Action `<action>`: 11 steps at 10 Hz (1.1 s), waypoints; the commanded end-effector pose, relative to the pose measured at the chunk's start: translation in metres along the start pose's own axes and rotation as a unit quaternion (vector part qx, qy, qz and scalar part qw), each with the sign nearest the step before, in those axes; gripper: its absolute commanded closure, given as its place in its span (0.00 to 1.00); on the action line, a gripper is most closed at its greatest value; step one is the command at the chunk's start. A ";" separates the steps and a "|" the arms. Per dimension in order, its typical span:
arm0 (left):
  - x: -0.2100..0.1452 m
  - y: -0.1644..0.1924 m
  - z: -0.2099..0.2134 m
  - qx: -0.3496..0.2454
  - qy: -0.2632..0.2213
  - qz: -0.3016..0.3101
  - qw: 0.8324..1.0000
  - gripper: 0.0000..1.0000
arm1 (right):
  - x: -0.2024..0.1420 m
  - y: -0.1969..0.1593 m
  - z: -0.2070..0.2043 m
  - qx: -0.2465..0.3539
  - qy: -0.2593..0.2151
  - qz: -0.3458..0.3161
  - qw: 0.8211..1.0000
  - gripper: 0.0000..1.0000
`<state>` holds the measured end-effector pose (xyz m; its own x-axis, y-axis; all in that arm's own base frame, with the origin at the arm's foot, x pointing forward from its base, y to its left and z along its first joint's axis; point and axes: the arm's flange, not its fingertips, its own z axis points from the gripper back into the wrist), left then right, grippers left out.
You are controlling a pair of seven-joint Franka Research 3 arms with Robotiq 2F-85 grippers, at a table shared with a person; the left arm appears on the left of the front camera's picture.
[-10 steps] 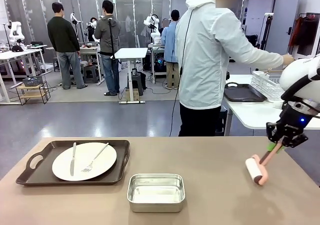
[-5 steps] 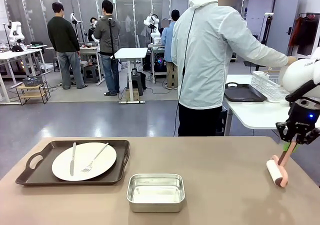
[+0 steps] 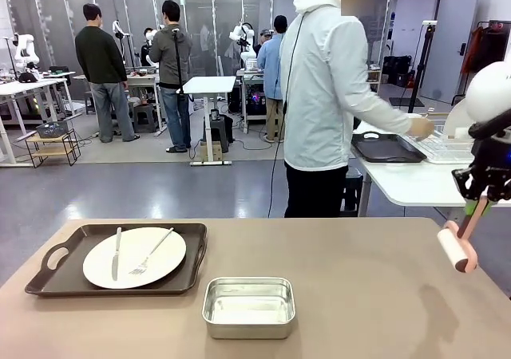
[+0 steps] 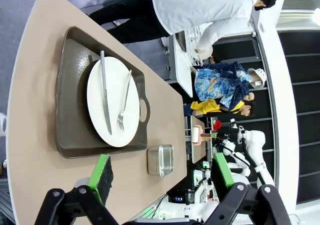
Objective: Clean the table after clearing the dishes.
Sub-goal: When the left (or right) Handle tray is removed, use the left hand (or right hand) to clean the left (or right) side of the table with the Lint Roller, then place the Lint Roller back on top of the Airtight Container.
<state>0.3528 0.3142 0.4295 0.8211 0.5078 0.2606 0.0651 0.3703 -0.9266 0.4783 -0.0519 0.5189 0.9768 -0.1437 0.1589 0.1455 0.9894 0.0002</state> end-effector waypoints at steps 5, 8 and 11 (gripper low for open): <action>-0.001 -0.001 0.003 -0.006 -0.003 -0.001 1.000 0.00 | -0.005 0.004 0.012 0.001 -0.010 0.005 1.000 0.78; -0.001 -0.001 0.003 -0.006 -0.003 -0.001 1.000 0.00 | -0.005 0.004 0.012 0.001 -0.010 0.005 1.000 0.78; -0.001 -0.001 0.003 -0.006 -0.003 -0.001 1.000 0.00 | -0.005 0.004 0.012 0.001 -0.010 0.005 1.000 0.78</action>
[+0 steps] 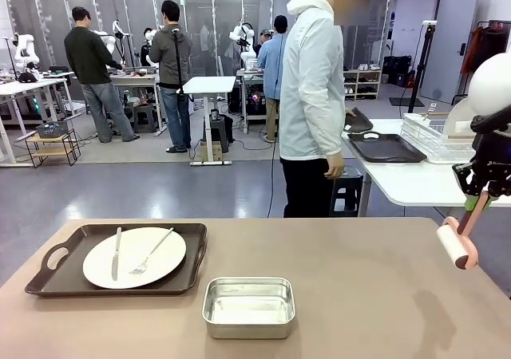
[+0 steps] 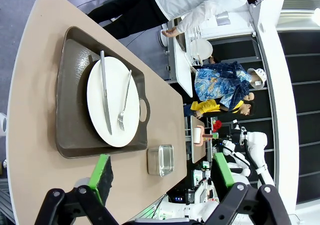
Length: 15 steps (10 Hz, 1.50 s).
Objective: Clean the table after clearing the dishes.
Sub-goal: Place the Lint Roller back on top of the Airtight Container.
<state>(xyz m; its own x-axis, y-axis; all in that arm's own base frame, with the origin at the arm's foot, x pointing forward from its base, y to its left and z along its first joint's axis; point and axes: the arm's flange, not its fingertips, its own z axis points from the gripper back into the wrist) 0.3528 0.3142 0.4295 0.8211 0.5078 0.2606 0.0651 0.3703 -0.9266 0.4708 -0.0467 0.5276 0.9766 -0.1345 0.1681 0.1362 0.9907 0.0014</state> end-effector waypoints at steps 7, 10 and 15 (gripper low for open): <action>-0.001 -0.001 0.003 -0.006 -0.003 -0.001 1.000 0.00 | 0.002 0.000 0.002 -0.001 -0.006 0.000 1.000 0.78; -0.001 -0.001 0.003 -0.006 -0.003 -0.001 1.000 0.00 | -0.007 0.044 0.041 -0.012 -0.080 0.077 0.994 0.78; -0.001 -0.001 0.003 -0.006 -0.003 -0.001 1.000 0.00 | -0.045 0.255 0.127 0.003 -0.167 0.396 0.903 0.78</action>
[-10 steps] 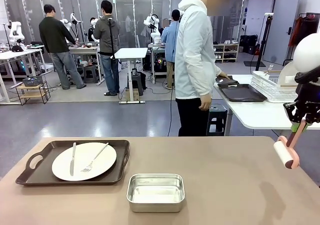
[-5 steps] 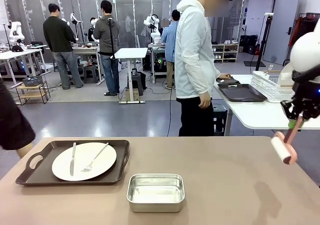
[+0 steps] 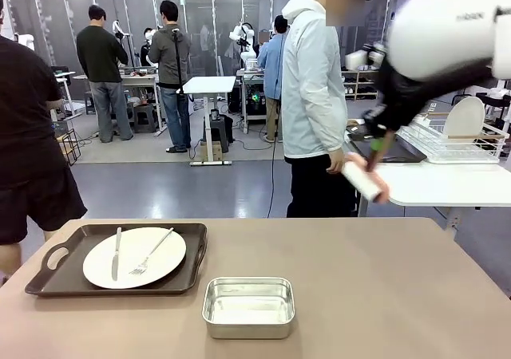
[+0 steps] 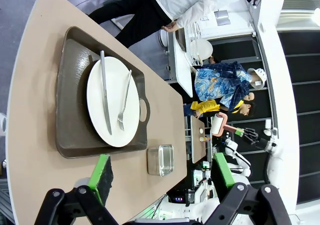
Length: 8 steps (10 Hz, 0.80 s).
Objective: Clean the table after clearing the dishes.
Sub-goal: Place the Lint Roller back on top of the Airtight Container.
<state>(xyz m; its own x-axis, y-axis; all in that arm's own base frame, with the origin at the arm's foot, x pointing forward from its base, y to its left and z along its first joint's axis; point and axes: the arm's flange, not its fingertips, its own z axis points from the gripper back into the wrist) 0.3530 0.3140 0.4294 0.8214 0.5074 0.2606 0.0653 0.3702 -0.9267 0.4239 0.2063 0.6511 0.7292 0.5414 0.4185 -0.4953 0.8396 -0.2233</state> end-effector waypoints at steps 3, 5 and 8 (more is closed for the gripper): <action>-0.001 -0.001 0.003 -0.006 -0.003 -0.001 1.000 0.00 | 0.062 0.113 -0.033 0.058 0.012 0.230 0.971 0.78; -0.001 -0.001 0.003 -0.006 -0.003 -0.001 1.000 0.00 | 0.060 0.157 -0.057 0.088 0.046 0.312 0.945 0.78; -0.001 -0.001 0.003 -0.006 -0.003 -0.001 1.000 0.00 | 0.045 0.184 -0.067 0.112 0.074 0.328 0.935 0.78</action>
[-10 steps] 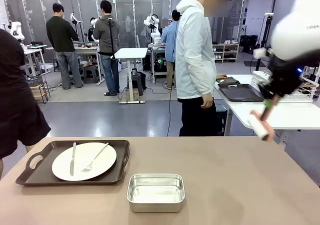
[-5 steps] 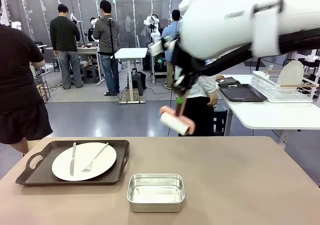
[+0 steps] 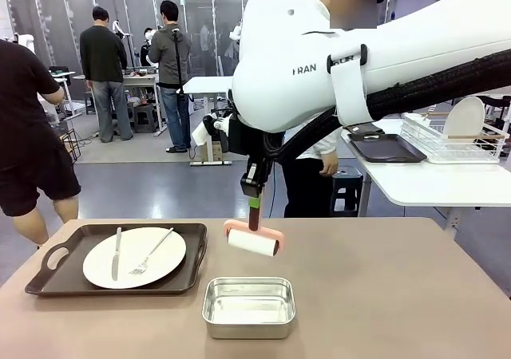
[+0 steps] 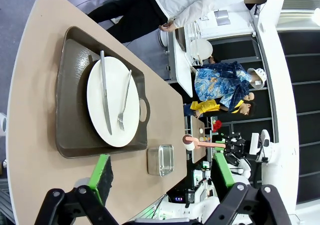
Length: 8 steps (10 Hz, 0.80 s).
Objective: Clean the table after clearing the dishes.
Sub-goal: Place the Lint Roller back on top of the Airtight Container.
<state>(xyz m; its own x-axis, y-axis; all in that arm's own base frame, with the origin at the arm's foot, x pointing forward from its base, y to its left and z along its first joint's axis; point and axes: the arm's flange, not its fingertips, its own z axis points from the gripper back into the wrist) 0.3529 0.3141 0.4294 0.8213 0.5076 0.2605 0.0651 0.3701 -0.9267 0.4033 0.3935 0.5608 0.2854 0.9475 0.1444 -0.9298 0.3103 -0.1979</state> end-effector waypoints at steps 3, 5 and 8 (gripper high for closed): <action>-0.001 -0.001 0.003 -0.006 -0.003 -0.001 1.000 0.00 | 0.001 -0.004 0.001 -0.005 -0.010 -0.007 1.000 0.78; -0.001 -0.001 0.003 -0.006 -0.003 -0.001 1.000 0.00 | 0.001 -0.004 0.001 -0.005 -0.010 -0.007 1.000 0.78; -0.001 -0.001 0.003 -0.006 -0.003 -0.001 1.000 0.00 | 0.009 0.009 -0.015 0.031 -0.032 0.095 0.994 0.78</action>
<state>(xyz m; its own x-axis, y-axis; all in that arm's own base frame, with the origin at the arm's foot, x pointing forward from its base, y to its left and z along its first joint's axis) 0.3530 0.3141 0.4294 0.8213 0.5075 0.2604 0.0651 0.3702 -0.9267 0.4038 0.4029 0.5507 0.1970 0.9696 0.1453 -0.9576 0.2220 -0.1835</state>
